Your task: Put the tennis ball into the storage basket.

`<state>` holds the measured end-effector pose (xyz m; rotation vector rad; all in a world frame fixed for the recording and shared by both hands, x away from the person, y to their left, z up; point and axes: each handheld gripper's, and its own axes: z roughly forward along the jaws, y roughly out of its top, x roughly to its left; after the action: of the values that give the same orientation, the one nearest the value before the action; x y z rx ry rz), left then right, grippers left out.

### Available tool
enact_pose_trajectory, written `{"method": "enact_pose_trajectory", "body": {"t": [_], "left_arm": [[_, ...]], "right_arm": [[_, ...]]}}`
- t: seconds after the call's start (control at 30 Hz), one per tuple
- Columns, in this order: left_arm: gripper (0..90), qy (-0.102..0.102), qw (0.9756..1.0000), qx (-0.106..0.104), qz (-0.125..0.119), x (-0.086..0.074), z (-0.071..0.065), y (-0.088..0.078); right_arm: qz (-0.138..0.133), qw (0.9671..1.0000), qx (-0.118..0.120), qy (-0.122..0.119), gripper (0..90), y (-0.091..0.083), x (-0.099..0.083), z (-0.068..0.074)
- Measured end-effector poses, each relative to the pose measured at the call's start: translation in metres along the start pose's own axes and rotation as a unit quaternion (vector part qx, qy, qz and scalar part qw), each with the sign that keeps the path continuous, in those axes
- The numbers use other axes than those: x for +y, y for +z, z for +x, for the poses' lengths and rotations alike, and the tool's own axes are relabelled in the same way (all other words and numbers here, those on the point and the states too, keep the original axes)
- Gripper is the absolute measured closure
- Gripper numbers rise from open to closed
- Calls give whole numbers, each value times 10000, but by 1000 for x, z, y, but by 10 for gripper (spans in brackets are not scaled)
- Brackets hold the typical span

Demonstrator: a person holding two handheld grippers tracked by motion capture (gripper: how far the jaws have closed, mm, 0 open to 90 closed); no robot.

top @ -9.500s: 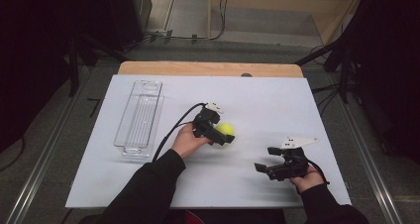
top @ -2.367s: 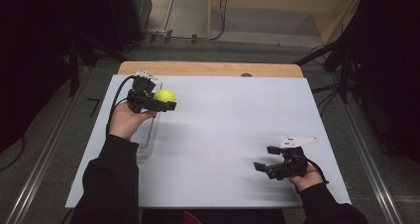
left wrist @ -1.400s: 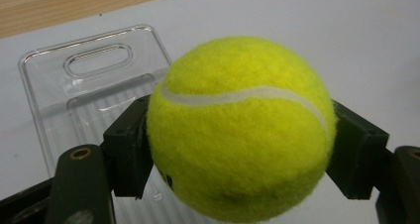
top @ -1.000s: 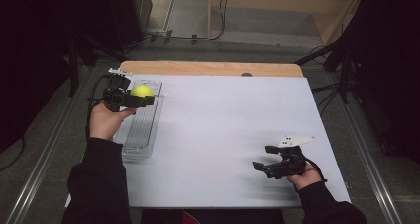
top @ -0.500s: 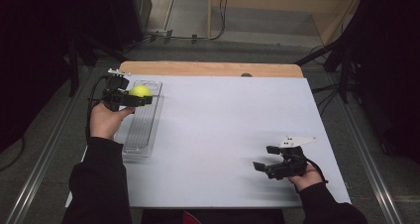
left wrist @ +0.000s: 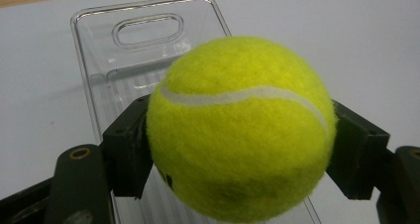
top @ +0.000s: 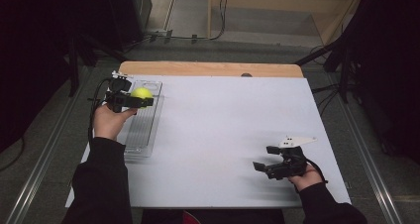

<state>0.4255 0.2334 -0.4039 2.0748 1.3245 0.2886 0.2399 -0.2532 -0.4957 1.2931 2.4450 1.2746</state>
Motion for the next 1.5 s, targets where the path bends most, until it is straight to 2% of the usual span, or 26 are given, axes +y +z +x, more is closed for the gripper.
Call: {"method": "enact_pose_trajectory", "body": {"t": [0.3,0.47,0.57,0.7,0.9,1.03,1.2,1.37,1.5], "left_arm": [[254,-61,10000,28,55,-2,2,7],[252,-88,9999,-22,108,-3,4,9],[246,-81,9999,36,115,-3,4,10],[217,-218,9998,-37,-12,-2,5,5],[209,-146,9998,46,-109,2,0,-5],[210,-148,9997,-117,-156,3,-1,-8],[210,-88,9997,-188,-131,4,-8,-9],[212,59,9994,-314,-108,6,-17,-9],[212,115,9981,-586,-145,8,-24,-8]], "right_arm": [[-16,10000,-3,10,120,-1,0,0],[-10,10000,-6,0,119,-1,0,-1],[-5,10000,-2,-8,120,-1,0,0],[-17,10000,-5,0,119,-1,0,-1],[-20,10000,-5,-1,119,-1,0,-1],[-16,10000,-13,-9,119,-1,0,-1],[-2,10000,-5,-18,119,-1,0,-1],[-1,10000,-5,-20,120,-1,0,-1],[-7,10000,10,-45,119,0,0,-1]]}}
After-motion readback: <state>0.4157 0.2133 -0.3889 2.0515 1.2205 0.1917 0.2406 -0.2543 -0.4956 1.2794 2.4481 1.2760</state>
